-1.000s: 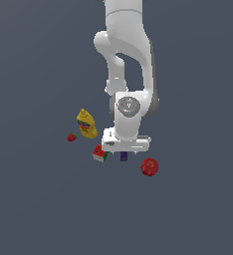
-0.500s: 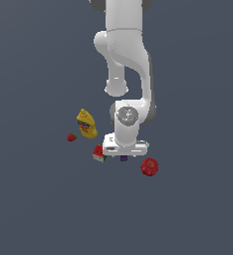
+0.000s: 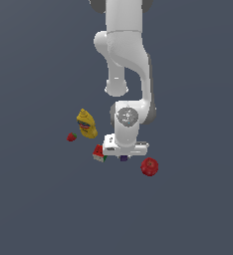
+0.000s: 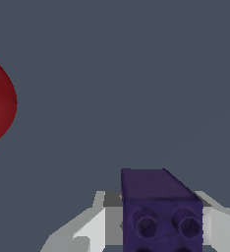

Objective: Pick up a designated object from a clutter of objects.

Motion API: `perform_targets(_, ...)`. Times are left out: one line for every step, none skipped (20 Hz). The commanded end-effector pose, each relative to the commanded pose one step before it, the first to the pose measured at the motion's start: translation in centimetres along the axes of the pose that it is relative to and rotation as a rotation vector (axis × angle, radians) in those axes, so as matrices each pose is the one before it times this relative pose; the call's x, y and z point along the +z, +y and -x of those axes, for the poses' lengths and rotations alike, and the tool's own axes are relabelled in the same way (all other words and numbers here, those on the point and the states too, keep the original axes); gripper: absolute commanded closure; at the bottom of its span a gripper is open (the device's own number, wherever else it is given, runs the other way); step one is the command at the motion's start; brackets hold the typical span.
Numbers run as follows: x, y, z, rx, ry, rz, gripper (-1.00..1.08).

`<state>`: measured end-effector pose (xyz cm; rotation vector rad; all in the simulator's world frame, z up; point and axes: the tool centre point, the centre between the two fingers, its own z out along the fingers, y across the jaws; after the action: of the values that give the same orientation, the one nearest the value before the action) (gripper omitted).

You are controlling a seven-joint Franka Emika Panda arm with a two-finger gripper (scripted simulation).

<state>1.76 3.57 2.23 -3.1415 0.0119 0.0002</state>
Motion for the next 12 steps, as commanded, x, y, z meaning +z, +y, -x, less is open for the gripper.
perform_targets(0.029,0.014,-0.014,0.00019,0.00015,0.00008,1.08)
perform_targets(0.000,0.000,0.000,0.00000,0.00000,0.00000,1.08)
perform_targets(-0.025,-0.003,0.007,0.00000,0.00000,0.00000,1.08)
perform_targets(-0.021,-0.009,0.008,0.00000,0.00000,0.00000,1.08)
perform_targets(-0.062,-0.026,0.024,0.00000,0.00000,0.00000,1.08)
perform_targets(-0.103,-0.043,0.040,0.00000,0.00000,0.00000,1.08)
perform_targets(-0.144,-0.060,0.057,0.00000,0.00000,0.00000,1.08)
perform_targets(-0.186,-0.078,0.073,0.00000,0.00000,0.00000,1.08)
perform_targets(-0.227,-0.095,0.089,0.00000,0.00000,0.00000,1.08)
perform_targets(-0.269,-0.112,0.105,0.00000,0.00000,0.00000,1.08)
perform_targets(-0.311,-0.130,0.121,0.00000,0.00000,0.00000,1.08)
perform_targets(-0.353,-0.147,0.137,0.00000,0.00000,0.00000,1.08)
